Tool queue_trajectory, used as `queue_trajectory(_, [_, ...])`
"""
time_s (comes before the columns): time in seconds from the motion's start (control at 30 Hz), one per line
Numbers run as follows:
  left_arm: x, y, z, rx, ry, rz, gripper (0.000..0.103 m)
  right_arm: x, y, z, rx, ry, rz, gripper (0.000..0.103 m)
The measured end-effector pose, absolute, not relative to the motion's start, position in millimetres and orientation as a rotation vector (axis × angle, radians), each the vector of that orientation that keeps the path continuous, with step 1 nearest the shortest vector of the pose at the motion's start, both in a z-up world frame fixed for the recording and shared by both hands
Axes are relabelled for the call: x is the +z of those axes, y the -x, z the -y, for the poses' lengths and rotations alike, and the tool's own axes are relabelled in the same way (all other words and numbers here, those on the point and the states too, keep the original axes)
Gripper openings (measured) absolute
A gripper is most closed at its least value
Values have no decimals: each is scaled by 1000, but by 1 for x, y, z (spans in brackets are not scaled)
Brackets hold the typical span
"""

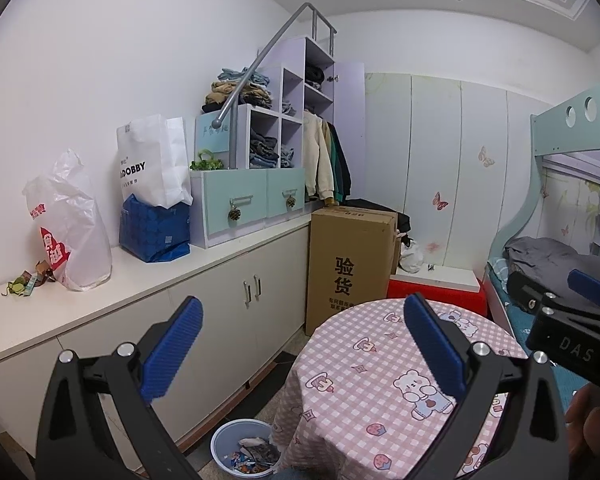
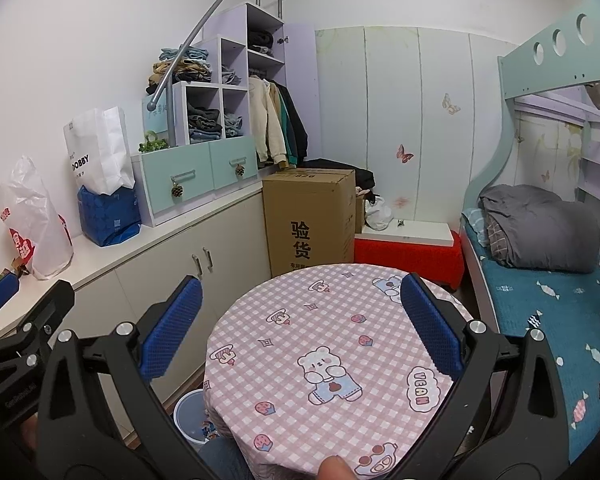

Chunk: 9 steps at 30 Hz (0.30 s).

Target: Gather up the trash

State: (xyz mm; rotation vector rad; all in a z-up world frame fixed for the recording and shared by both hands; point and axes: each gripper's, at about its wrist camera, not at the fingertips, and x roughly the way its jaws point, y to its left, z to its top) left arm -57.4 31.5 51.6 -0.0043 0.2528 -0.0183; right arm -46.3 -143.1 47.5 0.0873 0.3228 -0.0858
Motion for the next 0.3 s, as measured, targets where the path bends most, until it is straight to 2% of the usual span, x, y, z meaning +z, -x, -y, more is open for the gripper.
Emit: queue_trajectory(0.3, [51, 49, -27, -9, 4, -274, 99, 45, 43, 144, -87, -97, -325, 97])
